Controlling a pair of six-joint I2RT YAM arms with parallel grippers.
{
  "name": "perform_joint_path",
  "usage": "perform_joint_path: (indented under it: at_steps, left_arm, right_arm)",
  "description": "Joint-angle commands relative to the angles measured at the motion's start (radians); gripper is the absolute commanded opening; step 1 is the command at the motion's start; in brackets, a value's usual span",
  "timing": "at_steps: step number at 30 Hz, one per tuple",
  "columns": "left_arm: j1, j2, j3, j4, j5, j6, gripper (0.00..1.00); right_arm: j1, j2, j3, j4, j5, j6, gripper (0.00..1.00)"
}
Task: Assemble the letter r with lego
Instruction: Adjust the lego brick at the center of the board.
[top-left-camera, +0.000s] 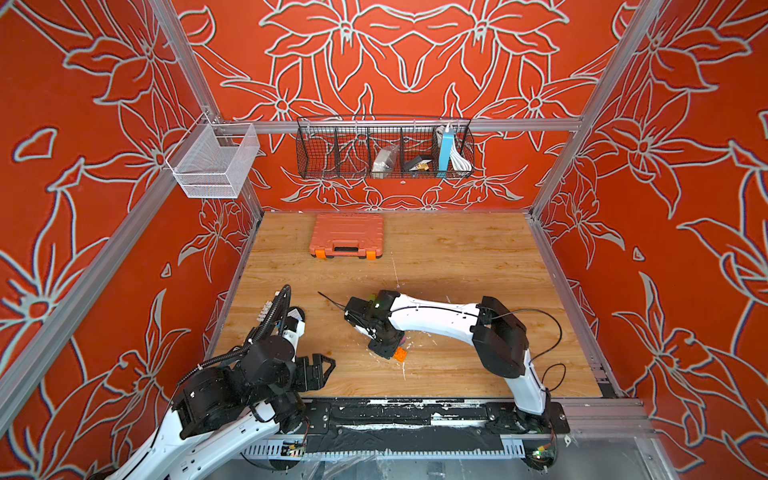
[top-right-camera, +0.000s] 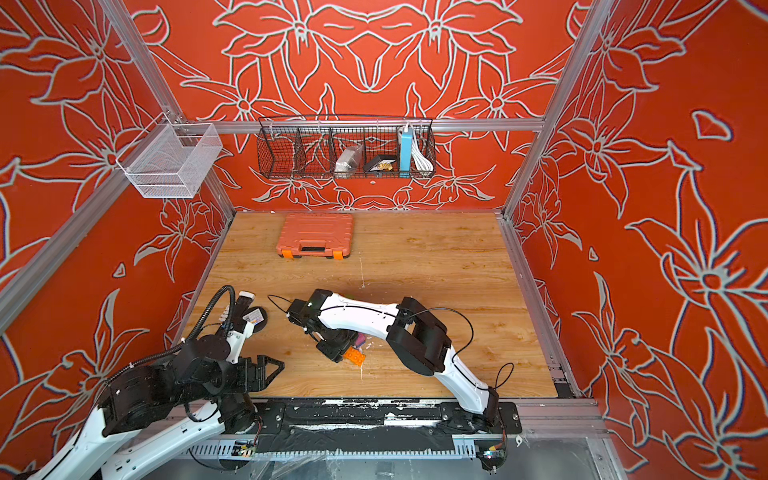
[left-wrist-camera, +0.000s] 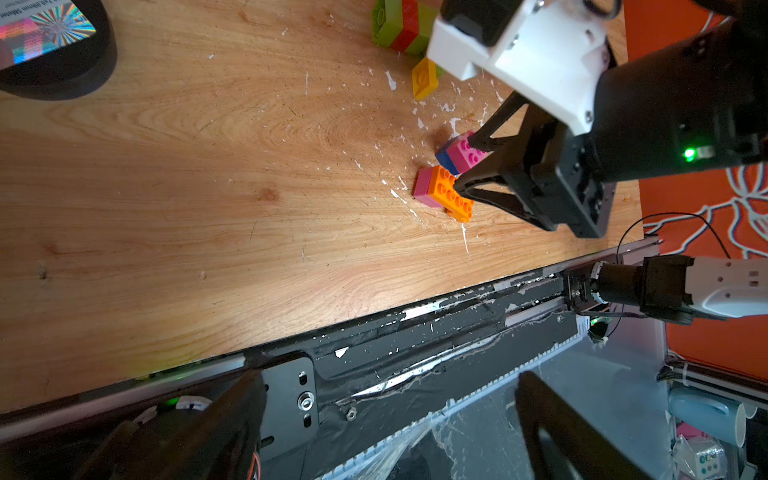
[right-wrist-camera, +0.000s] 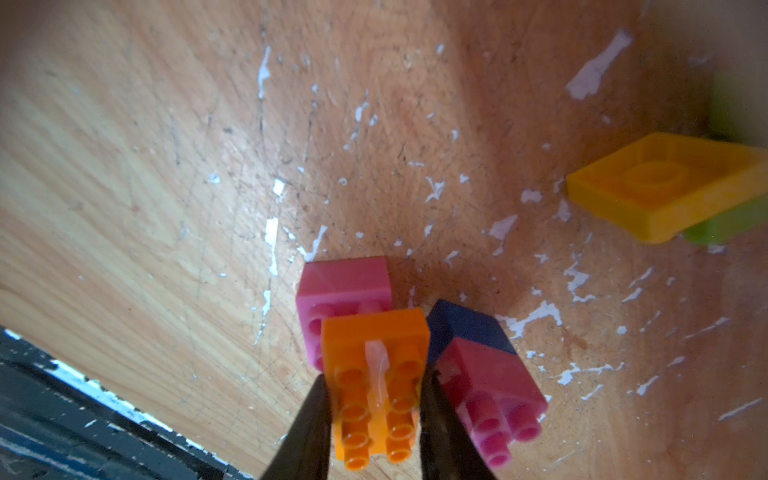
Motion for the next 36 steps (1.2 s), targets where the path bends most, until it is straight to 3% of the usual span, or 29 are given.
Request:
perform_joint_path:
  at_steps: [1, 36]
  left_arm:
    - [0.004, 0.012, -0.011, -0.012, 0.002, 0.007, 0.92]
    - [0.004, 0.012, -0.016, -0.004, 0.008, 0.008, 0.92]
  right_arm:
    - [0.010, -0.015, -0.018, -0.001, 0.028, 0.007, 0.00]
    - [0.028, 0.073, 0.054, -0.086, 0.023, -0.021, 0.00]
